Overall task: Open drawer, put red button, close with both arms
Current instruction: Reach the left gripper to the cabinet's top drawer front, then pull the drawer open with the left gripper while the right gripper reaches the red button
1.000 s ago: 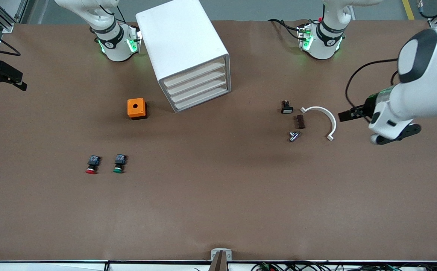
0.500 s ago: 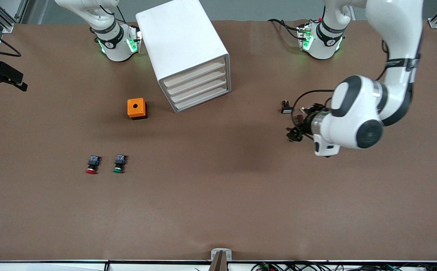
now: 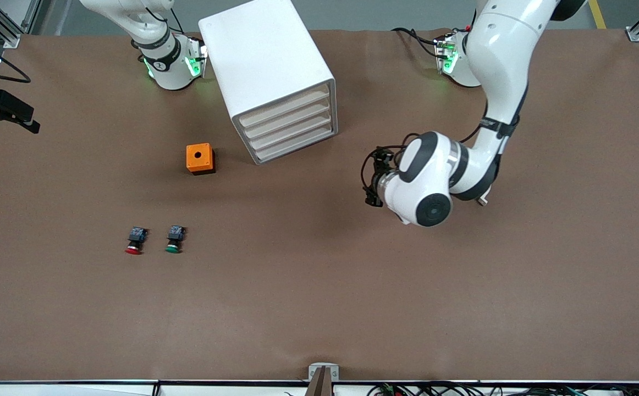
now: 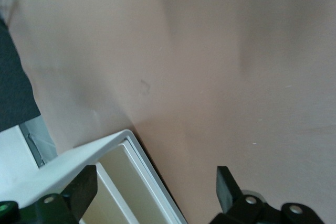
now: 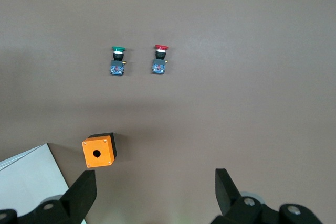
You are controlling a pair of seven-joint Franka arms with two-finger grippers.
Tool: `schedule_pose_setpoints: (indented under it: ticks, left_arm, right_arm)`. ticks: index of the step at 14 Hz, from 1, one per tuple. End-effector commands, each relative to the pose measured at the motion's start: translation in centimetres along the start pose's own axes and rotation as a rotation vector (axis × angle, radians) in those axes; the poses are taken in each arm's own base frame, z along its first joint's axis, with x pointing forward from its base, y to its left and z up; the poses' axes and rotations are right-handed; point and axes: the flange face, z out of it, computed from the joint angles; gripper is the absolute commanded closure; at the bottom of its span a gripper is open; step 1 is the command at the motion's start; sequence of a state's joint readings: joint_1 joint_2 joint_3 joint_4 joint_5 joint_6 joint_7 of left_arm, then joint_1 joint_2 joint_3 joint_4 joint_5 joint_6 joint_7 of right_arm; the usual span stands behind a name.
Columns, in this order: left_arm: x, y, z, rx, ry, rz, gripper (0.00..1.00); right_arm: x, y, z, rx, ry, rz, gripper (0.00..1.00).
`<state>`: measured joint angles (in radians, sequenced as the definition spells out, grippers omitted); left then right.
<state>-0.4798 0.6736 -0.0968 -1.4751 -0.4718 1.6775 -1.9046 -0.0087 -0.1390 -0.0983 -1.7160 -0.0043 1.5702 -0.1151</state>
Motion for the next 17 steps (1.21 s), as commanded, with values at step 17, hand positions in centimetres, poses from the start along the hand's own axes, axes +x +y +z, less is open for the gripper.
schedule_pose_setpoints:
  ticks: [17]
  left_arm:
    - [-12.1,-3.8,13.6,0.467,-0.255,-0.474,0.39]
  right_arm:
    - [12.2,-0.5,31.8,-0.028,0.014,0.233,0.0]
